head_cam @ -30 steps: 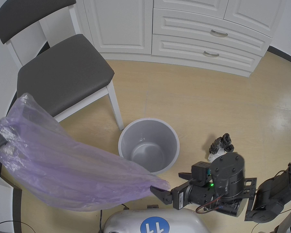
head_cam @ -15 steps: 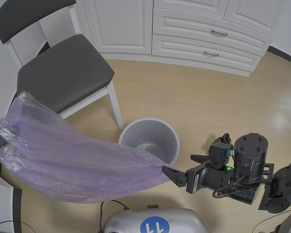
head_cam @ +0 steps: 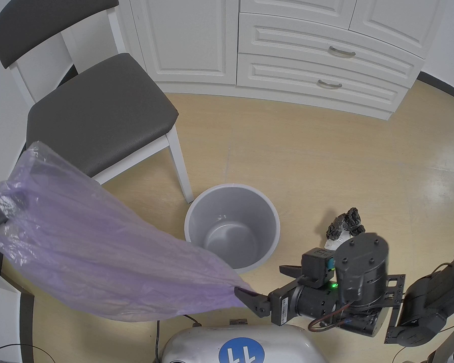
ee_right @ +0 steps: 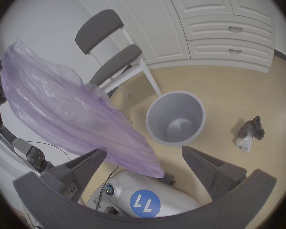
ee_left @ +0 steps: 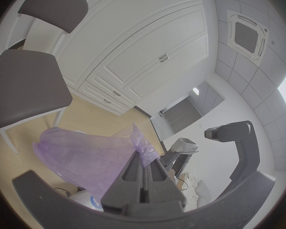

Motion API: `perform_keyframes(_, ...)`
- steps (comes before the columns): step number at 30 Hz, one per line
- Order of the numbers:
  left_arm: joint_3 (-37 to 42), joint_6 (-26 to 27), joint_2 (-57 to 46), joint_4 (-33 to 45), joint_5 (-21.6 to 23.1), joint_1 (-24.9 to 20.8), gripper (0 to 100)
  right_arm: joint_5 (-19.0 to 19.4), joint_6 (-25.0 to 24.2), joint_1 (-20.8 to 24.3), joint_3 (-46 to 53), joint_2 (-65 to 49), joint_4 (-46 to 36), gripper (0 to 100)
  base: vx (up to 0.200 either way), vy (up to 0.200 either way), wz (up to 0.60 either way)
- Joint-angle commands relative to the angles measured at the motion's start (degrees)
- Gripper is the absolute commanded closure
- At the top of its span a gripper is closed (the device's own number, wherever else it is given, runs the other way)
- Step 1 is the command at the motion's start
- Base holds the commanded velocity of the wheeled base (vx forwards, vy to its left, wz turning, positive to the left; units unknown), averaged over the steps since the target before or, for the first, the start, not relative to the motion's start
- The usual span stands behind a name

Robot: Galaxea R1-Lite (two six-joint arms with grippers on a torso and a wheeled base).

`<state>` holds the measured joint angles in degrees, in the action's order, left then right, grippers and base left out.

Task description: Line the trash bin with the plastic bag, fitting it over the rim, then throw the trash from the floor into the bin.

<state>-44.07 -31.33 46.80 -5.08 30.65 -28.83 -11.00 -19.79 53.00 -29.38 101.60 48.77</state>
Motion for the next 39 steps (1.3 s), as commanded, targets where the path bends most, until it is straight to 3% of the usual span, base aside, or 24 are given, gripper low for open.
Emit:
perform_keyframes(1,-0.1,-0.1,-0.2,-0.5,0.0,-0.1,100,0.4,-3.0,2.5,-0.9,8.7,2.7,0,0.0,0.0,0.0)
perform_keyframes(15,-0.1,-0.3,-0.7,-1.2,-0.1,-0.2,100,0.9,-4.2,2.7,-0.9,20.2,17.0,0,0.0,0.0,0.0)
perform_keyframes(25,-0.1,-0.3,-0.9,-1.3,-0.1,-0.2,100,-0.3,-4.6,1.8,-2.5,22.7,17.1,0,0.0,0.0,0.0)
perform_keyframes(32,-0.1,-0.2,-1.2,-1.2,-0.1,-0.3,100,-1.0,-4.4,-3.1,-4.8,19.9,16.6,0,0.0,0.0,0.0)
perform_keyframes(39,-0.1,-0.3,-1.2,-1.3,-0.1,-0.7,100,-0.6,-4.6,-1.7,-4.9,20.9,16.7,0,0.0,0.0,0.0)
